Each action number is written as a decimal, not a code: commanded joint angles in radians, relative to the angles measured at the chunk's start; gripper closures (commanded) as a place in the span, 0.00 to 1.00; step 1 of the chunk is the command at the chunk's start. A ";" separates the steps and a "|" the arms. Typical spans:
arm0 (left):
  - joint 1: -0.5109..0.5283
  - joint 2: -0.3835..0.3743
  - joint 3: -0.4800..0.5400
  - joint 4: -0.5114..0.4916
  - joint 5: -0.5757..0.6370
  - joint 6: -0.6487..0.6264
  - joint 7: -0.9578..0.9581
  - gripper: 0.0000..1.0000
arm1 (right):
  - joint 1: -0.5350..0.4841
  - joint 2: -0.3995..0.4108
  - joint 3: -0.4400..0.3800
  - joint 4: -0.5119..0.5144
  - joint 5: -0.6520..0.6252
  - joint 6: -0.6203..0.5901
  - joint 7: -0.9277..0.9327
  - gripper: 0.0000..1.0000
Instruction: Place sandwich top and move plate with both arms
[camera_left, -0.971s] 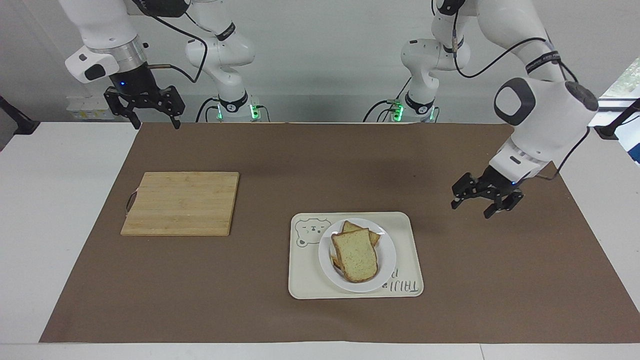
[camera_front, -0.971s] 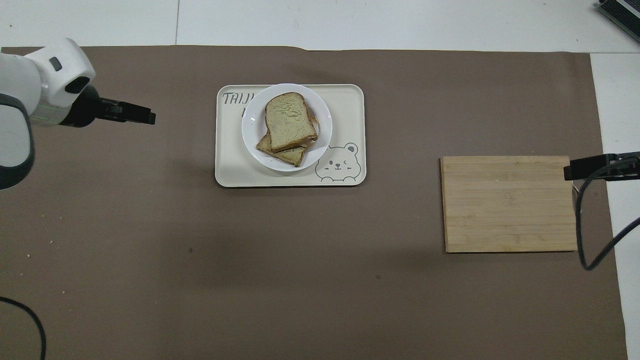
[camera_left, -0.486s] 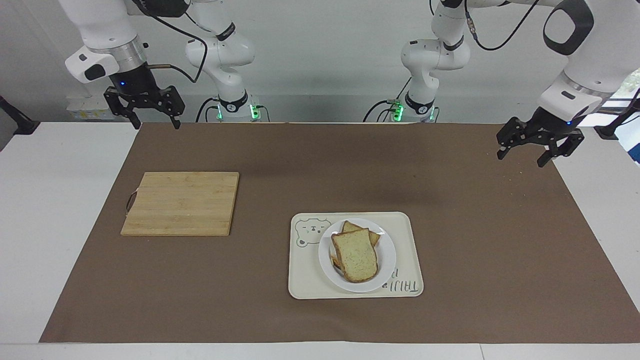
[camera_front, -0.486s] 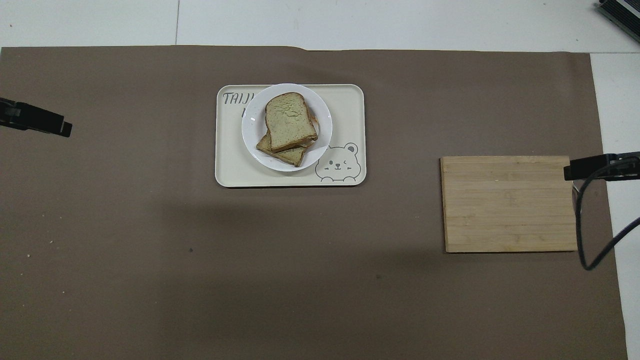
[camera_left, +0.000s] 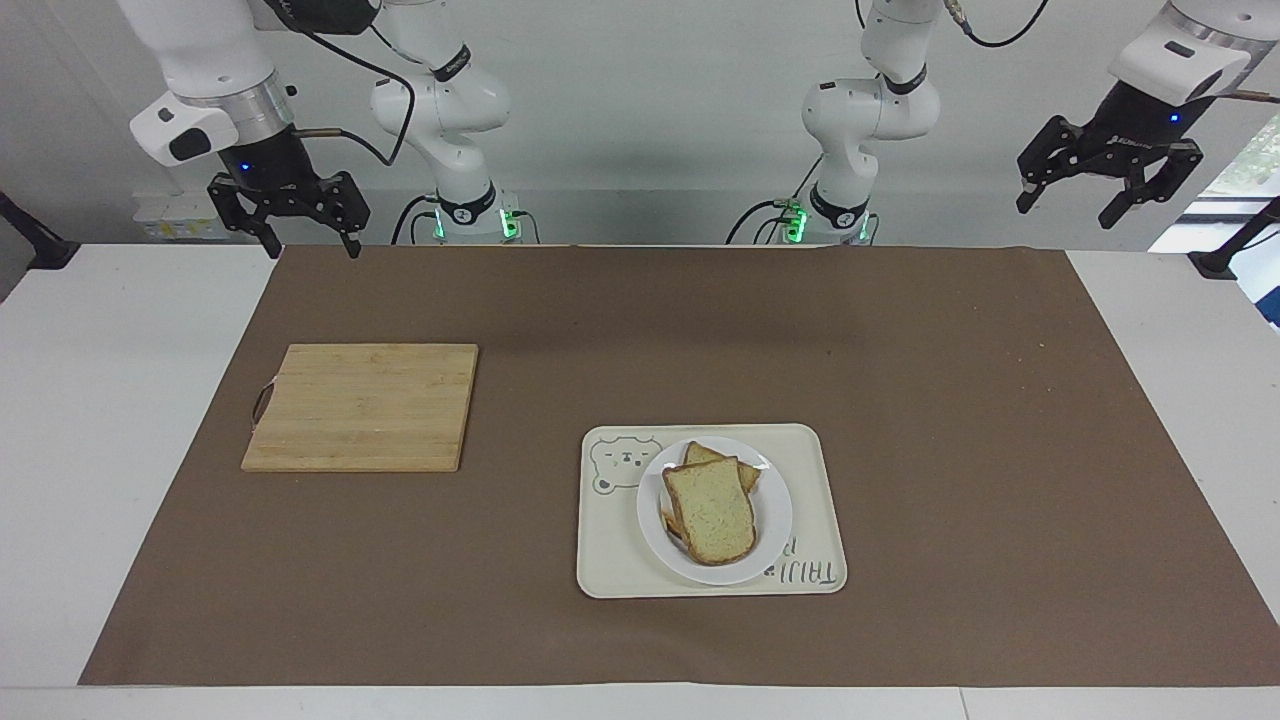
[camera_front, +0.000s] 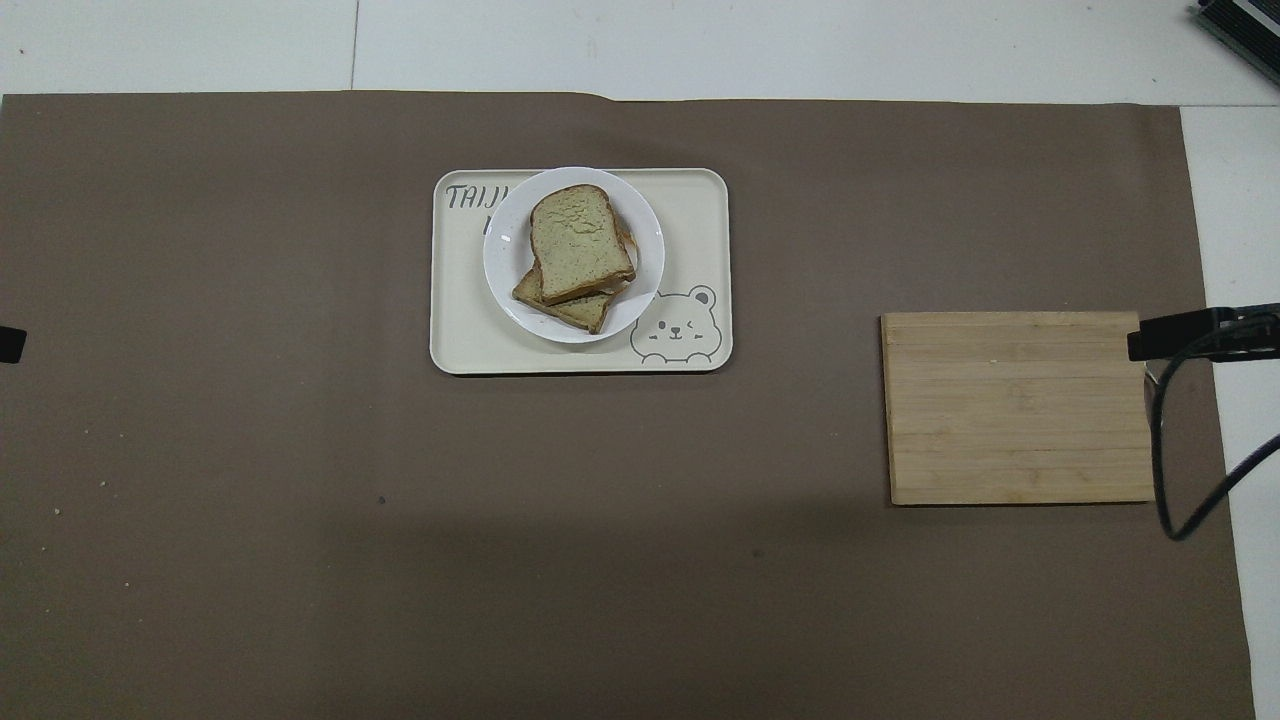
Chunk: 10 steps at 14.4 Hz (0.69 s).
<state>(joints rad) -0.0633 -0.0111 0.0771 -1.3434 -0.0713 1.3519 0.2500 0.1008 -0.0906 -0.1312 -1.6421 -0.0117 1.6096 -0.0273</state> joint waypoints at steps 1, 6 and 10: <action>-0.004 -0.033 -0.008 -0.063 0.031 0.006 -0.006 0.00 | -0.004 0.012 0.001 0.025 0.015 -0.025 -0.019 0.00; -0.001 -0.053 -0.008 -0.094 0.062 0.006 -0.009 0.00 | -0.004 0.012 0.001 0.025 0.015 -0.025 -0.019 0.00; 0.003 -0.078 -0.008 -0.131 0.064 0.010 -0.017 0.00 | -0.004 0.012 0.001 0.025 0.015 -0.025 -0.019 0.00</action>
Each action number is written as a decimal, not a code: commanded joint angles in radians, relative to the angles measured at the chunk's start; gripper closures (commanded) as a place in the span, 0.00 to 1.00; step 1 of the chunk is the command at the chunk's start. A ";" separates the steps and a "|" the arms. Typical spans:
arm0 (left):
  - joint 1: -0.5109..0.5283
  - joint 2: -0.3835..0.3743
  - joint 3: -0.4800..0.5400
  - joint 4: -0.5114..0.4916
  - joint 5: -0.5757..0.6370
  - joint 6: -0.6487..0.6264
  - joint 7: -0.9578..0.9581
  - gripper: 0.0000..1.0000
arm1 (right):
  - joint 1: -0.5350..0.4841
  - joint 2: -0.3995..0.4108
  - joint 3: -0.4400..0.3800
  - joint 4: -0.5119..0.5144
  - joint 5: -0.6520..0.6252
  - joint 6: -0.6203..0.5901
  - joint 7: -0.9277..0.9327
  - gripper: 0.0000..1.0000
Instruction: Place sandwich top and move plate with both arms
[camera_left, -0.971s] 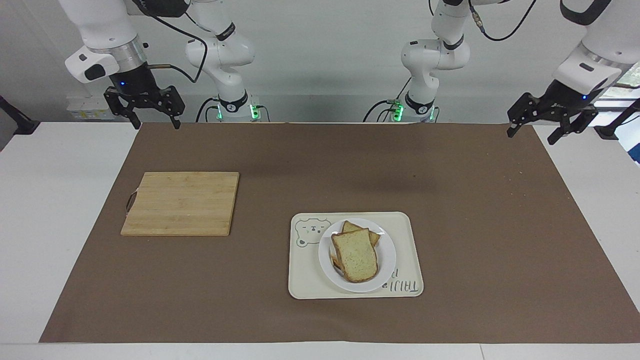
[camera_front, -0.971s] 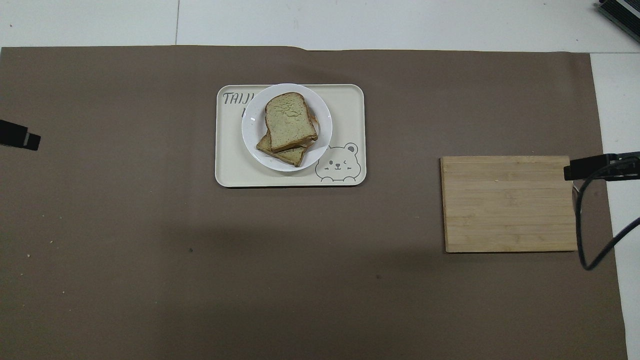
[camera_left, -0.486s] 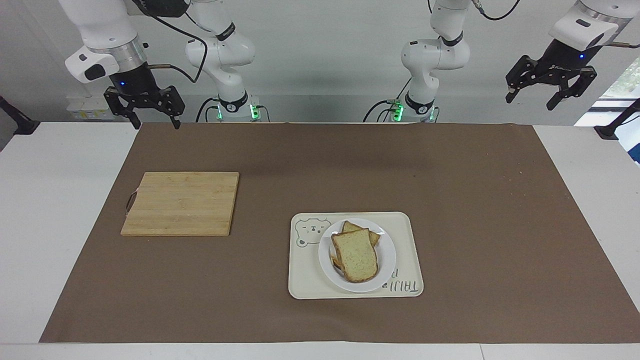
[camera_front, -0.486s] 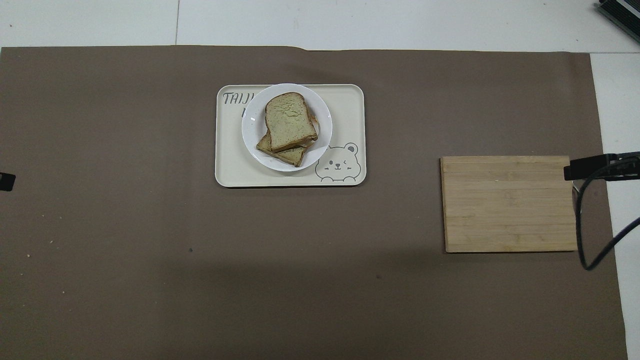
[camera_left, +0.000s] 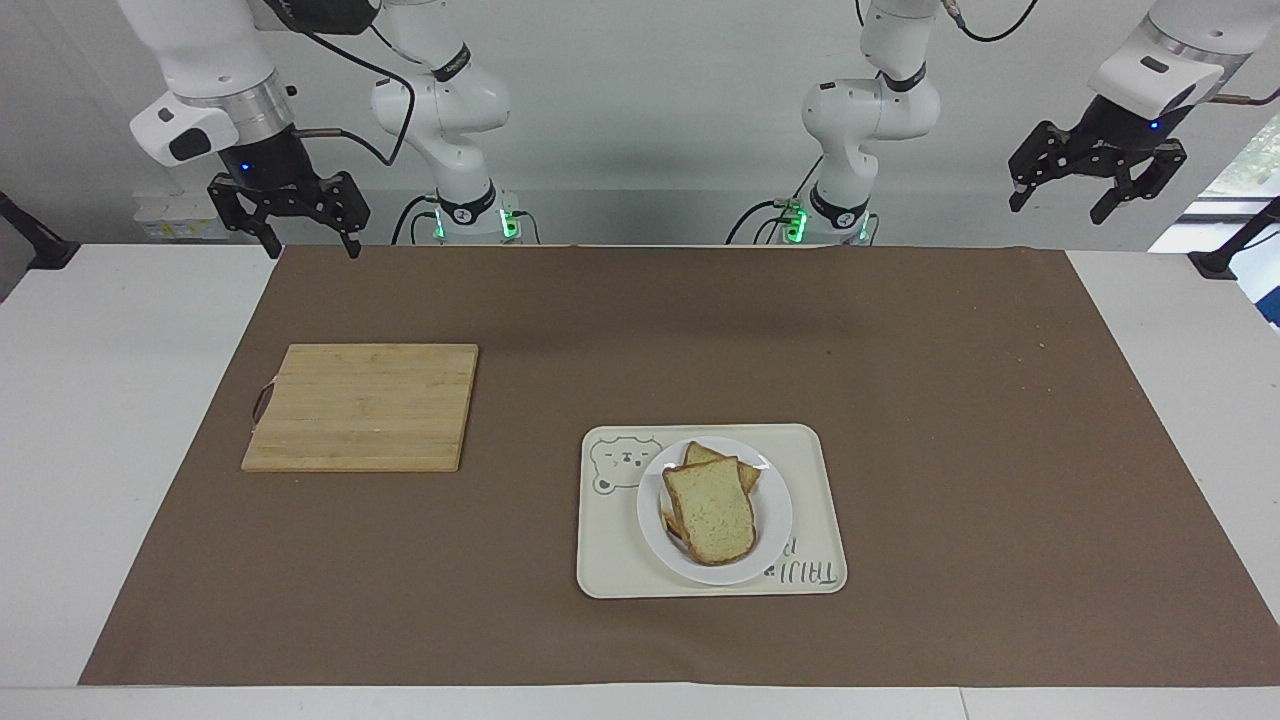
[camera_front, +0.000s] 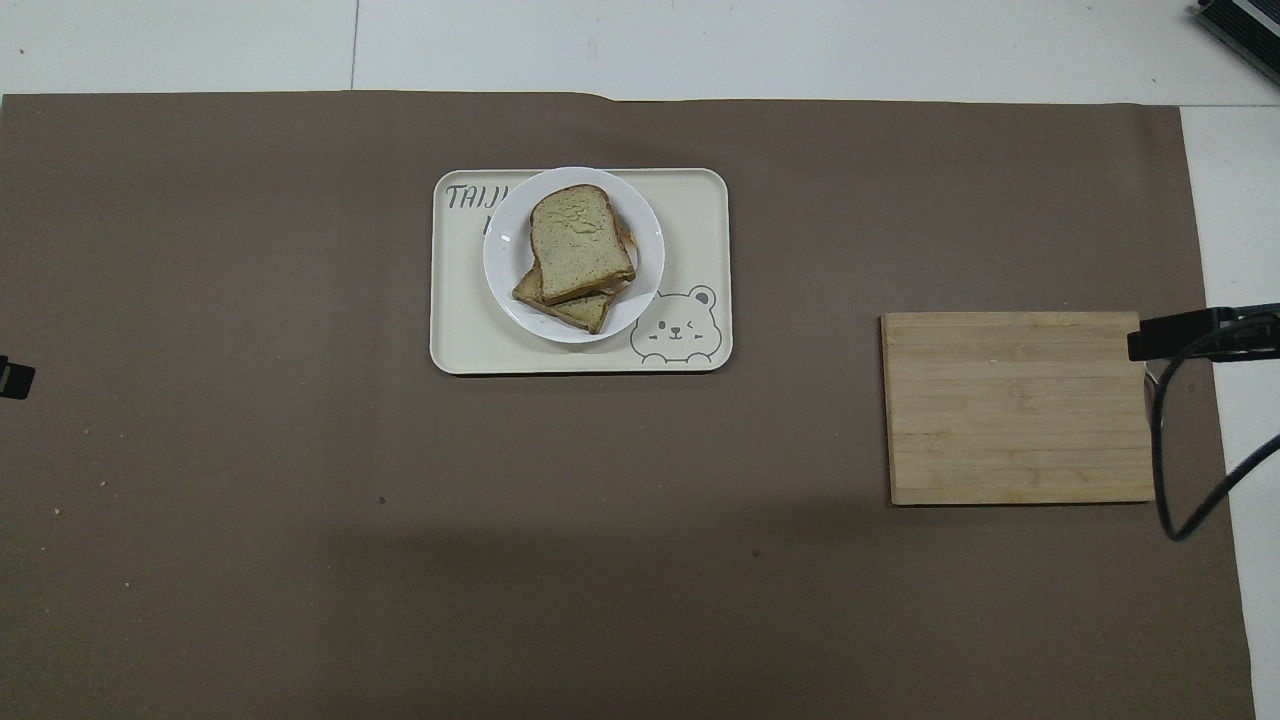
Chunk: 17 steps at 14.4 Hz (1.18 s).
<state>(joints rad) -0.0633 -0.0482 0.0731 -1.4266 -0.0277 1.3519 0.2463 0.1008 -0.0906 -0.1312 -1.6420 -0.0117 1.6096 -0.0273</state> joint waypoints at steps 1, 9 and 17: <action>0.003 -0.041 -0.004 -0.048 0.020 0.010 -0.012 0.00 | -0.004 0.012 0.001 0.025 0.015 -0.025 -0.019 0.00; 0.005 -0.032 -0.004 -0.040 0.020 0.046 -0.065 0.00 | -0.004 0.012 0.001 0.025 0.015 -0.025 -0.019 0.00; -0.006 -0.013 -0.007 -0.049 0.022 0.061 -0.091 0.00 | -0.004 0.012 0.001 0.025 0.015 -0.025 -0.019 0.00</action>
